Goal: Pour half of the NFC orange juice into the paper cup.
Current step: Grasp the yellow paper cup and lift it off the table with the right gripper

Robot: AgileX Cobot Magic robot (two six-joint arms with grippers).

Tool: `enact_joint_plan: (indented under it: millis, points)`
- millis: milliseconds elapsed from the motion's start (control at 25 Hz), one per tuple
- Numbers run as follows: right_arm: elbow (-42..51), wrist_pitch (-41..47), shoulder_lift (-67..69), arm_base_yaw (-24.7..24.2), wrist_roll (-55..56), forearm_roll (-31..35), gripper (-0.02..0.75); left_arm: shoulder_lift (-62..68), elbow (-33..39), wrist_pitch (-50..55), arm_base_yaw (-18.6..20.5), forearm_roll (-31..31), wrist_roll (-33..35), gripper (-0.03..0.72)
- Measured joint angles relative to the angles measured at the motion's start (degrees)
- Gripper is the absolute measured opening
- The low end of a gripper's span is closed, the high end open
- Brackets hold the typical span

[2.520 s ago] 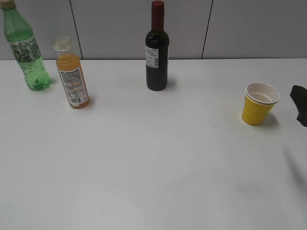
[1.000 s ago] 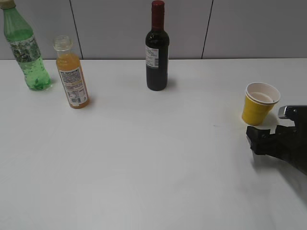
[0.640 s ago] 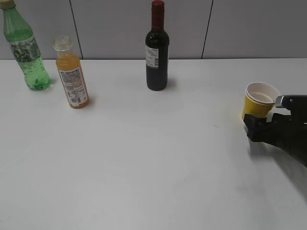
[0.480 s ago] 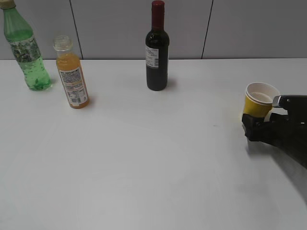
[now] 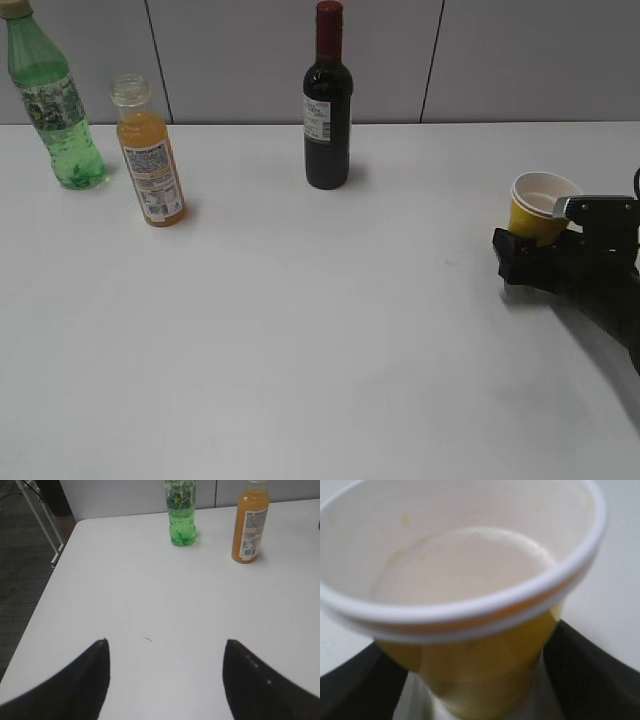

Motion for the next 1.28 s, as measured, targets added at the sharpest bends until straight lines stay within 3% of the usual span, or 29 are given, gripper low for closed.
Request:
enact_joint_plan:
  millis: [440,800,1120,1280]
  points:
    - [-3.05,1.18,0.6,0.0,0.15,0.05,0.605,0.0,0.0,0.0,0.0,0.0,0.0,0.533]
    - [-3.07,1.38,0.6,0.0,0.15,0.05,0.457,0.0,0.0,0.0,0.0,0.0,0.0,0.518]
    - [-3.07,1.52,0.41,0.0,-0.34,0.05,0.456,0.0,0.0,0.0,0.0,0.0,0.0,0.501]
    - [-3.07,1.65,-1.74,0.0,-1.9,-3.18,0.456,0.0,0.0,0.0,0.0,0.0,0.0,0.5]
